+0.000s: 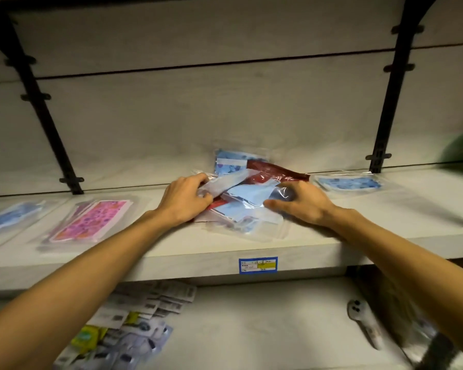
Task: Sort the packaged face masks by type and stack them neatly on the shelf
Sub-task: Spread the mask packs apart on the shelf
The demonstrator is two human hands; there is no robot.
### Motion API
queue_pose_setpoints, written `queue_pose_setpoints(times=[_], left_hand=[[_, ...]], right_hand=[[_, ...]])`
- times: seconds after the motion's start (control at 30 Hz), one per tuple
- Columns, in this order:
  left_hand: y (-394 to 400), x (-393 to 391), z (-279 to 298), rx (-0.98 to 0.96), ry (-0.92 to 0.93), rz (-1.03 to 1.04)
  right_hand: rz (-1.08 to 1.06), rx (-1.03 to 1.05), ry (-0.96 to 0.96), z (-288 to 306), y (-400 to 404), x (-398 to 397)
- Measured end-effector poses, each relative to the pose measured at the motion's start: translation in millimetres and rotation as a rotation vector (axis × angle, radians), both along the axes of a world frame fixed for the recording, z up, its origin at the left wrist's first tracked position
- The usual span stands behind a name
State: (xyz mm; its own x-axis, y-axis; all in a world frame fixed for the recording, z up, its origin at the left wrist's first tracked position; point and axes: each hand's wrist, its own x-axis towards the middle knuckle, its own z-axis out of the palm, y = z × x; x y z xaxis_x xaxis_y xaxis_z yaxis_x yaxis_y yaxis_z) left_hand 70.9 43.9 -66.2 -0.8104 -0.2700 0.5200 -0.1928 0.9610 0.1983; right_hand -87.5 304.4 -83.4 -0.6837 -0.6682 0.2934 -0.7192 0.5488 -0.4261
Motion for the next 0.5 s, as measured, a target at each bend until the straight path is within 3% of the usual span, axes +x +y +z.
queue_pose_setpoints(times=[0.13, 0.33, 0.5], left_hand=[[-2.3, 22.0, 9.6, 0.106, 0.051, 0.025], [-14.6, 72.5, 32.2, 0.416, 0.22, 0.007], [-32.7, 142.0, 44.9, 0.416, 0.279, -0.073]], right_hand=[[0.02, -0.186, -0.082, 4.1, 3.7, 9.6], [0.014, -0.447, -0.129, 29.0, -5.9, 47.2], [0.036, -0.534, -0.088, 41.3, -29.1, 100.1]])
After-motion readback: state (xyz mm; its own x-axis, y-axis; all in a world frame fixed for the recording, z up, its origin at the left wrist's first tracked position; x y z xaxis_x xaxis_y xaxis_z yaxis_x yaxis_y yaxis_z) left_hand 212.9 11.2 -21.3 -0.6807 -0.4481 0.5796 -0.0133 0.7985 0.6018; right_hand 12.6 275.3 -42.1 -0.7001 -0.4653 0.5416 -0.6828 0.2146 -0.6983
